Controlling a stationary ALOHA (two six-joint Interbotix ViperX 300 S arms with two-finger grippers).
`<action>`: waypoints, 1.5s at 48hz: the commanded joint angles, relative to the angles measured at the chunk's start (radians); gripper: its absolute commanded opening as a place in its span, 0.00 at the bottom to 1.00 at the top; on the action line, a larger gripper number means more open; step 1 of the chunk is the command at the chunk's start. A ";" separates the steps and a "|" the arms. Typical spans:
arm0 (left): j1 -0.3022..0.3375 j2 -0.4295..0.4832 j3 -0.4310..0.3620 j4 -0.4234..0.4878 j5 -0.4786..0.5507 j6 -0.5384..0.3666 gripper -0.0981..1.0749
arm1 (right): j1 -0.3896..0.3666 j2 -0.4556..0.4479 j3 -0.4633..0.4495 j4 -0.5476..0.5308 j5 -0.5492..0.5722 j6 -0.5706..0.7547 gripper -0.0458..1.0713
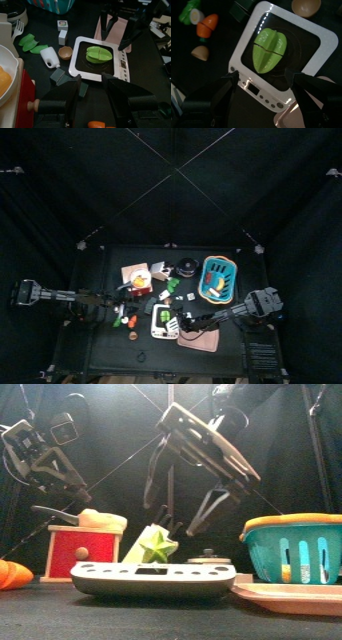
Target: Grab cleaver
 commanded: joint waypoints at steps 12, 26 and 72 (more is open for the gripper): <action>0.000 -0.002 -0.023 -0.003 -0.008 0.003 0.75 | -0.098 -0.195 0.017 -0.048 -0.002 -0.321 0.96; 0.002 -0.011 -0.028 -0.005 -0.014 0.003 0.75 | -0.302 -0.350 0.044 -0.087 -0.026 -0.560 0.96; 0.080 -0.051 0.002 -0.011 -0.025 0.000 0.75 | -0.557 -0.161 -0.233 0.460 0.014 -1.437 0.95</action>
